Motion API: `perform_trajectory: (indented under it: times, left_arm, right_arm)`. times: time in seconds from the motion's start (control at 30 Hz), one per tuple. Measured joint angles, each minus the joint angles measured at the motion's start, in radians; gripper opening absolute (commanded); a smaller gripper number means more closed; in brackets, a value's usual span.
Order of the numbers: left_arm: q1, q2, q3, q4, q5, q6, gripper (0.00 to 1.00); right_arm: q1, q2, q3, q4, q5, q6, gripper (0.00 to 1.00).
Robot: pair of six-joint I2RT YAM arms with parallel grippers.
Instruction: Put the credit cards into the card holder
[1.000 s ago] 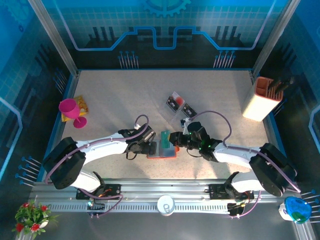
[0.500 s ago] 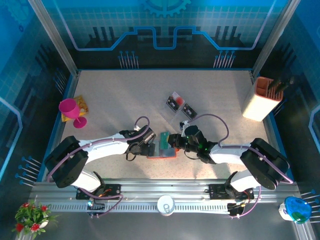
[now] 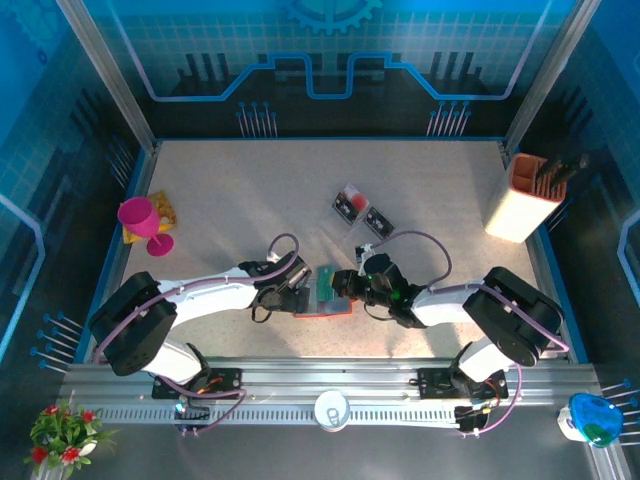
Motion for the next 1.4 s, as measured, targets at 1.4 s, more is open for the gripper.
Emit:
perform_trajectory:
  times: [1.4]
  left_arm:
    - [-0.001, 0.0, -0.008, 0.011, 0.0, -0.014, 0.99]
  right_arm:
    - [0.057, 0.035, -0.041, 0.052, 0.027, 0.033, 0.0]
